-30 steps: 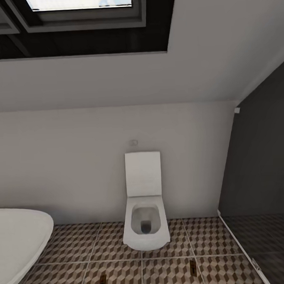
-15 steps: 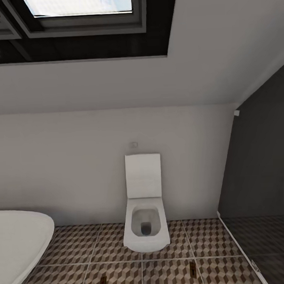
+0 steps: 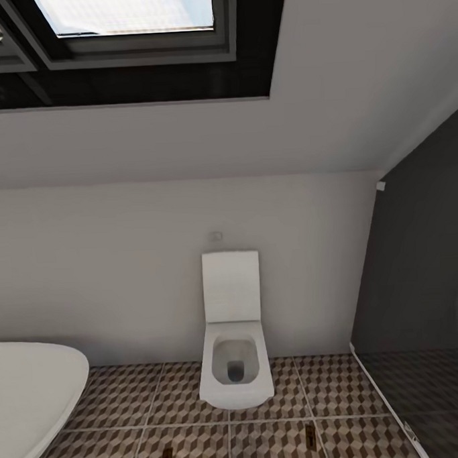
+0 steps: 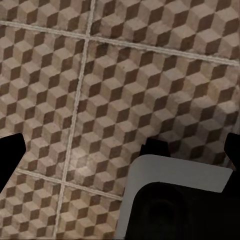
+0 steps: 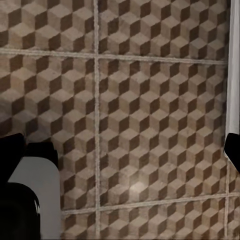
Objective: Take the four mousetraps from the cabinet in the bathroom and place them on the bathroom floor. Make sure all four end up on the same floor surface, and ensure that at least two of them are either under or directly next to the same bathroom sink.
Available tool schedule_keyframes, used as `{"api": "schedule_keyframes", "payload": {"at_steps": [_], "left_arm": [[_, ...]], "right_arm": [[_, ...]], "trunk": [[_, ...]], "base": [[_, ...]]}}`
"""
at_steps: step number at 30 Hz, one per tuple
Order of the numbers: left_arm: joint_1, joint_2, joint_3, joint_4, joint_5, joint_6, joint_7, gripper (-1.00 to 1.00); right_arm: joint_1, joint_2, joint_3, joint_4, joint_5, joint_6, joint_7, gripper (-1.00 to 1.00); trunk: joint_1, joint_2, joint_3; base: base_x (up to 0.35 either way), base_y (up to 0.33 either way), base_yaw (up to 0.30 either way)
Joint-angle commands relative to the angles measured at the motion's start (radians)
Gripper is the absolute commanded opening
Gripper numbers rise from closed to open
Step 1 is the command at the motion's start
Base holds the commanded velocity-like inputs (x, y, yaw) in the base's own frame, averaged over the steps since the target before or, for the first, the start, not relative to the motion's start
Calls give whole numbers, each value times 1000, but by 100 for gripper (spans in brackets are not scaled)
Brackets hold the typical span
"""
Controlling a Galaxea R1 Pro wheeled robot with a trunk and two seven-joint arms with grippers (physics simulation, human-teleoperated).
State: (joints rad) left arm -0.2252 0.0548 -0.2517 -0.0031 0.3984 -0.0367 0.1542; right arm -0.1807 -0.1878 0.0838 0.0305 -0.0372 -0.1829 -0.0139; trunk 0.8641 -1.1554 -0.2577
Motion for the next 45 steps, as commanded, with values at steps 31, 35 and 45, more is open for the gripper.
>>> {"api": "schedule_keyframes", "payload": {"at_steps": [31, 35, 45], "left_arm": [[32, 4, -12, 0, 21, -47, -3, 100], [32, 14, -13, -3, 20, -39, -4, 100], [86, 33, -16, 1, 22, -12, -48, 100]], "right_arm": [[142, 15, 8, 3, -5, -3, 90, 100], [147, 15, 8, 3, -4, -2, 91, 100], [150, 16, 7, 2, -4, -3, 92, 100]], "trunk": [[-119, 216, 96], [-134, 244, 109], [-161, 293, 131]], "base": [[0, 0, 0], [0, 0, 0], [0, 0, 0]]}}
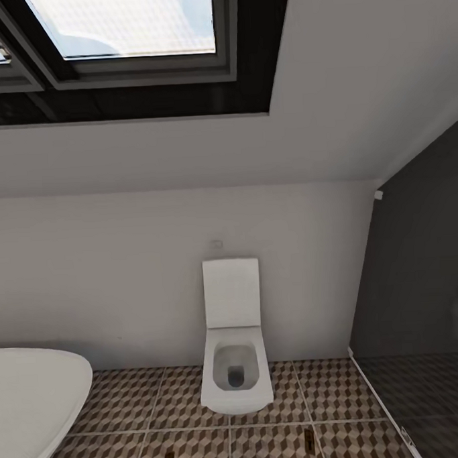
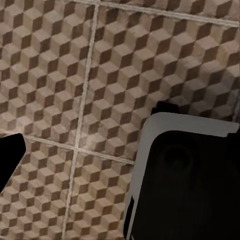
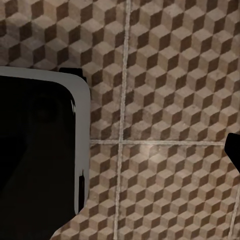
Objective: Take the four mousetraps from the cabinet in the bathroom and place them on the bathroom floor. Make sure all four end up on the same floor surface, and ensure that at least two of them are either under or directly next to the same bathroom sink.
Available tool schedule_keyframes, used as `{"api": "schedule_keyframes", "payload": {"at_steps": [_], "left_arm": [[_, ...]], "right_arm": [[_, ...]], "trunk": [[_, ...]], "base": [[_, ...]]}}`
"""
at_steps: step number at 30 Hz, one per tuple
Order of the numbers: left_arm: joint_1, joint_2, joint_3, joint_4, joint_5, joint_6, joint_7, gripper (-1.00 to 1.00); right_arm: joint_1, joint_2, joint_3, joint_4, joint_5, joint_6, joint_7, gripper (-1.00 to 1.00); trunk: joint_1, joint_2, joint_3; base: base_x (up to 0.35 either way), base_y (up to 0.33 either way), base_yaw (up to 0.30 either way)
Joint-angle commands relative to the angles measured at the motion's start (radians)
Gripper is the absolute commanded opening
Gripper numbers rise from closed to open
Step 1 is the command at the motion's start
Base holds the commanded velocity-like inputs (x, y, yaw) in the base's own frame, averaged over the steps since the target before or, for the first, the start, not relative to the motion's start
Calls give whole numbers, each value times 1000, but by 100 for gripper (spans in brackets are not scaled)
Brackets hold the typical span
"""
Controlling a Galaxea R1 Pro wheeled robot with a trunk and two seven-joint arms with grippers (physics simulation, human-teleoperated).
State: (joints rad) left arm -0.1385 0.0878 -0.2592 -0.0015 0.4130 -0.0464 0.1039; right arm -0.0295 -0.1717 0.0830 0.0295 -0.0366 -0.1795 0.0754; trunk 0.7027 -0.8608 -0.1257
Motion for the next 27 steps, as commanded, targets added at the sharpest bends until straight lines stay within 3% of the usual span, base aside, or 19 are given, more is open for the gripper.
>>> {"api": "schedule_keyframes", "payload": {"at_steps": [1, 9, 19, 27], "left_arm": [[13, 0, -9, 0, 8, -3, -5, 100], [70, -11, -9, -1, 6, -4, -37, 100], [80, -42, -8, 0, 5, -3, -43, 100], [83, -50, -7, -1, 7, -6, -43, 100]], "right_arm": [[-1, 0, 8, 3, -4, -6, 3, 100], [-1, 0, 6, 1, -3, -6, 2, 100], [-1, 1, 6, -6, -1, -6, 1, 100], [-1, 3, 7, -9, 0, 1, 0, 100]], "trunk": [[0, -1, -1], [0, -1, -1], [0, -1, -1], [0, -1, -1]], "base": [[0, 0, 0], [0, 0, 0], [0, 0, 0], [0, 0, 0]]}}
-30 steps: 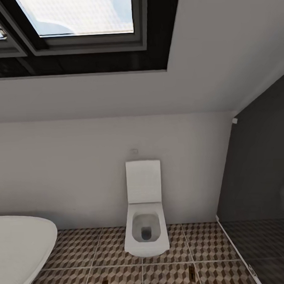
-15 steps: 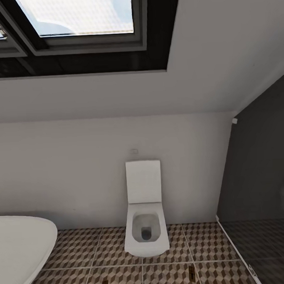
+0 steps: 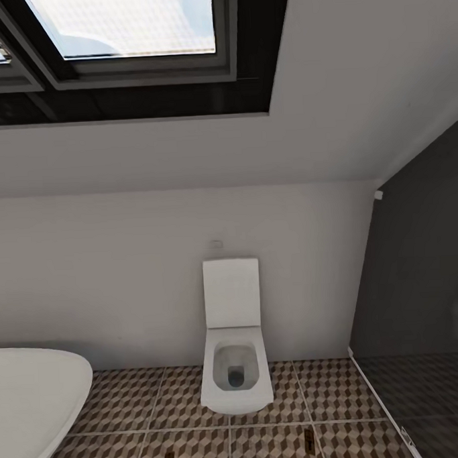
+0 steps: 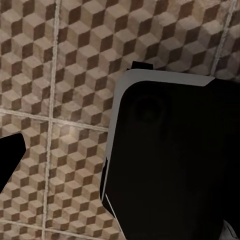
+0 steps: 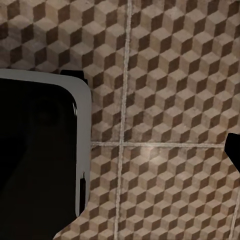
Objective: Take the four mousetraps from the cabinet in the bathroom and place them on the bathroom floor. Make sure all four end up on the same floor surface, and ensure that at least two of them are either under or directly next to the same bathroom sink.
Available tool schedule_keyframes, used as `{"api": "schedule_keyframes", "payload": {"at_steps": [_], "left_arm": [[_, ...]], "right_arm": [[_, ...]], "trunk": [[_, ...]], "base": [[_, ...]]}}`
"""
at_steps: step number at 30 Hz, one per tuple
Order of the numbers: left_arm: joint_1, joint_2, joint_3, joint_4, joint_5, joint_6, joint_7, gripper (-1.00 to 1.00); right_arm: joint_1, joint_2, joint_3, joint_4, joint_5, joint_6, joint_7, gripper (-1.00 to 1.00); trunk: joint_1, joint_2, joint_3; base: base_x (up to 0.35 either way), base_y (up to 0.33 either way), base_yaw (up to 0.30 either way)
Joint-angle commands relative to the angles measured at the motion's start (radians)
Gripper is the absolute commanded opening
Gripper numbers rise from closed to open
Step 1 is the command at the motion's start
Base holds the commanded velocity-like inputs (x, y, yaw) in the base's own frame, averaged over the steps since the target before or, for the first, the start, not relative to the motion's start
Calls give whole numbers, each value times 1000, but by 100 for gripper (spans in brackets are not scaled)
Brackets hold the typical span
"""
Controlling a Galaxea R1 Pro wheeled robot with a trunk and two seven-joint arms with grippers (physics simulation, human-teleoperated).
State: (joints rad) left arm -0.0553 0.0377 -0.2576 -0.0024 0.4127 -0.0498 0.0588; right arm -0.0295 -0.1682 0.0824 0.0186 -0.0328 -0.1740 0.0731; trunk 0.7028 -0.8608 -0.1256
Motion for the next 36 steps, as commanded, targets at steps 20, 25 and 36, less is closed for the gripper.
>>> {"api": "schedule_keyframes", "payload": {"at_steps": [20, 25, 36], "left_arm": [[0, 2, -13, -10, -1, 7, 6, 100], [0, 0, -12, -13, 1, 8, 4, 100], [0, -13, -13, -20, -2, 8, 8, 100]], "right_arm": [[-2, 7, 10, -3, -4, 3, -4, 100], [-2, 7, 10, -3, 1, 0, -7, 100], [-1, 16, 11, -5, 3, -6, -10, 100]], "trunk": [[0, -1, -2], [0, -1, -2], [0, -1, -2]], "base": [[0, 0, 0], [0, 0, 0], [0, 0, 0]]}}
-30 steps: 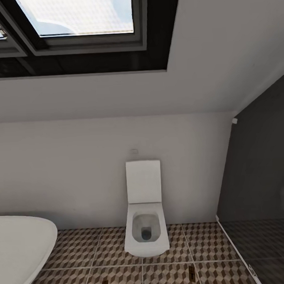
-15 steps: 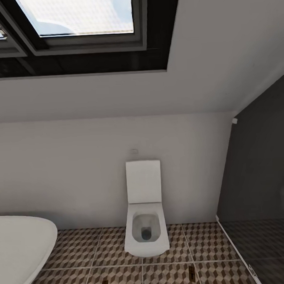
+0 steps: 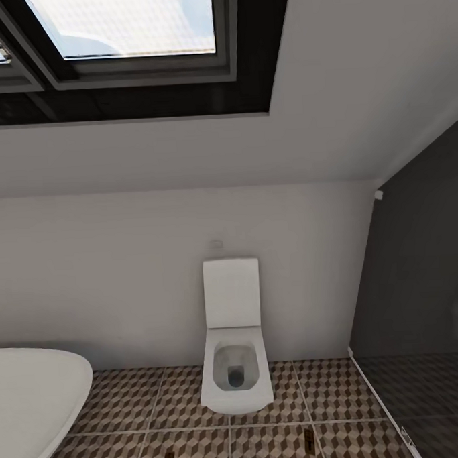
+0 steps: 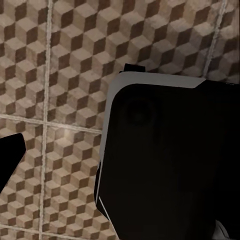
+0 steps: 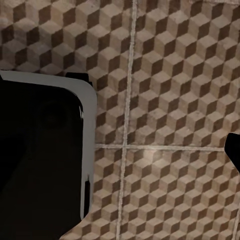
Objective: Take the four mousetraps from the cabinet in the bathroom and place them on the bathroom floor. Make sure all four end up on the same floor surface, and ensure that at least two of them are either under or directly next to the same bathroom sink.
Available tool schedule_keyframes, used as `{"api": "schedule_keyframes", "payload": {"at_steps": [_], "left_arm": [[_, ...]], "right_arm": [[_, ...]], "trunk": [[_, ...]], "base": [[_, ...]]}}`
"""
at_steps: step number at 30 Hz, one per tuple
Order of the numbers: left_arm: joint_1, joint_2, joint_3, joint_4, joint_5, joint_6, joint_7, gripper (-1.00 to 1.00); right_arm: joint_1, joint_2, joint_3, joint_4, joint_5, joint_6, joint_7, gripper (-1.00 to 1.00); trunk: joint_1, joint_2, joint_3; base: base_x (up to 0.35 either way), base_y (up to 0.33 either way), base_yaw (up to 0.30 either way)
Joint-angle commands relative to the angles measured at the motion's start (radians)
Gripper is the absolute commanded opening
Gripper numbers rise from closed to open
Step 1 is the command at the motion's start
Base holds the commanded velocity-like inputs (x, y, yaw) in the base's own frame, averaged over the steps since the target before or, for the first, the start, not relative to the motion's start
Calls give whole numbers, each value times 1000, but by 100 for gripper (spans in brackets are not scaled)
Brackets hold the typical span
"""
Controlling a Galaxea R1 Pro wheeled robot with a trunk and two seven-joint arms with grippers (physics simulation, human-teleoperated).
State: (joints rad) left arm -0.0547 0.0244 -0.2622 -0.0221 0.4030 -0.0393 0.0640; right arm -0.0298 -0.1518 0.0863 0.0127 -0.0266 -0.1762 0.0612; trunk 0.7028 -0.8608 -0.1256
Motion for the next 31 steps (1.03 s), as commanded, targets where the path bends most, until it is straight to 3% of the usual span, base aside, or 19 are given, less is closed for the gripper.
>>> {"api": "schedule_keyframes", "payload": {"at_steps": [1, 9, 13, 19, 31], "left_arm": [[0, -4, -9, -1, 7, -2, 2, 100], [-2, -30, -10, -10, 5, 5, 4, 100], [-3, -46, -10, -40, 4, 40, 6, 100], [-3, -54, -8, -78, 8, 112, 7, 100], [-4, -55, -6, -89, 8, 133, 7, 100]], "right_arm": [[-1, 6, 7, 1, -4, -4, 2, 100], [-1, 73, 8, 1, -2, -6, 3, 100], [-1, 92, 8, 1, -3, -6, 3, 100], [-1, 102, 8, 1, -3, -6, 2, 100], [-1, 97, 10, 1, 0, -6, 3, 100]], "trunk": [[0, -1, -2], [0, -1, -2], [0, -1, -2], [0, -1, -2], [0, -1, -2]], "base": [[0, 0, 0], [0, 0, 0], [0, 0, 0], [0, 0, 0], [0, 0, 0]]}}
